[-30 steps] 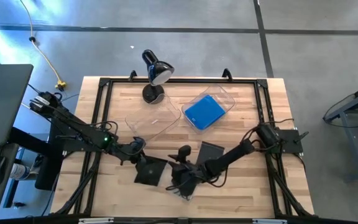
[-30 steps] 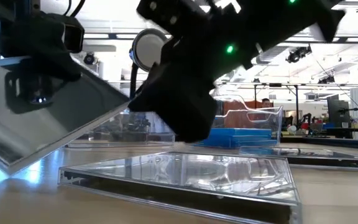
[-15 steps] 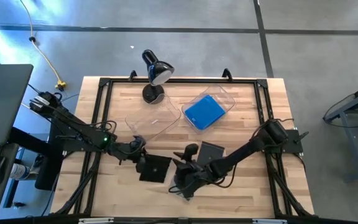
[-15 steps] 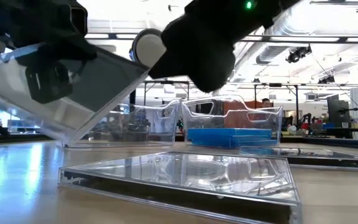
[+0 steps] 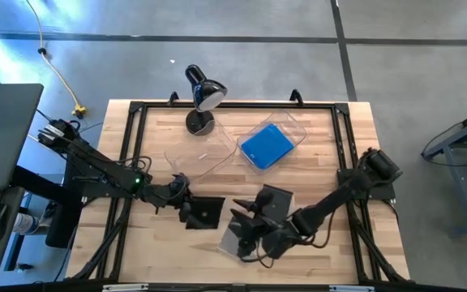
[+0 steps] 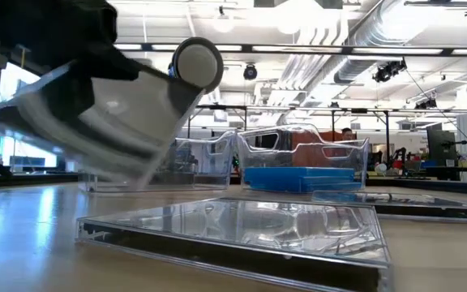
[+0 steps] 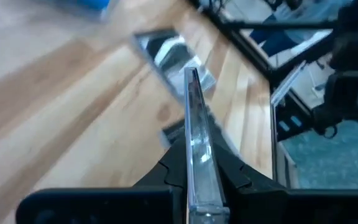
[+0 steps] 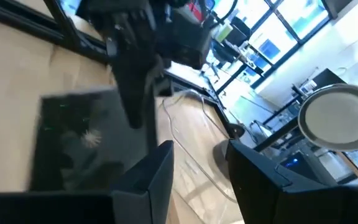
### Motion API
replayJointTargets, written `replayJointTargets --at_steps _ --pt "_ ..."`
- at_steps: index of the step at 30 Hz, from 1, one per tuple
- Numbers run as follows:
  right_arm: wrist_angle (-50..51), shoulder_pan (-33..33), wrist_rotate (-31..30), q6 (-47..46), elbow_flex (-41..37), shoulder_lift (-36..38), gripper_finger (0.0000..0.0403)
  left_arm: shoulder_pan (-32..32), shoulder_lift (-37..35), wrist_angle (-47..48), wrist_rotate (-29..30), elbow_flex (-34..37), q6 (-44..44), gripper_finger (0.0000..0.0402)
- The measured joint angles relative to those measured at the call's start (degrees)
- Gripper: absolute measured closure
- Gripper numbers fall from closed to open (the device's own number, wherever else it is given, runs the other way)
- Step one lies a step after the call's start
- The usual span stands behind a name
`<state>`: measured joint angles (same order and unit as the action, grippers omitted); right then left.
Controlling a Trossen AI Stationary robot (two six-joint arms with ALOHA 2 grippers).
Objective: Pick & place jewel cases by type
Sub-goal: Put the bottom left black CD case into the left transparent bin
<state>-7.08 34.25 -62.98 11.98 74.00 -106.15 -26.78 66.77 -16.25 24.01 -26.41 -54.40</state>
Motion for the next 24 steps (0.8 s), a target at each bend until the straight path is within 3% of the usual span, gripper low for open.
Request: replayJointTargets --at_steps 8,14,19,24 --pt "0.3 2.9 -0.3 -0.4 0.0 5.2 0.0263 4.6 -4.0 2.1 -4.5 -7.1 12.8 0.0374" --pt "0.4 4.1 -0.1 -2.0 0.0 6.3 0.0263 9.6 -6.6 21.5 -6.1 -17.6 21.9 0.0374" --pt "1.8 4.4 0.5 -3.6 -0.1 6.3 0.0263 14.2 -6.7 38.0 -0.7 -25.6 27.6 0.0374" --pt "2.8 4.4 0.3 -4.3 -0.1 6.3 0.0263 19.7 -6.7 44.6 1.1 -29.3 33.4 0.0374"
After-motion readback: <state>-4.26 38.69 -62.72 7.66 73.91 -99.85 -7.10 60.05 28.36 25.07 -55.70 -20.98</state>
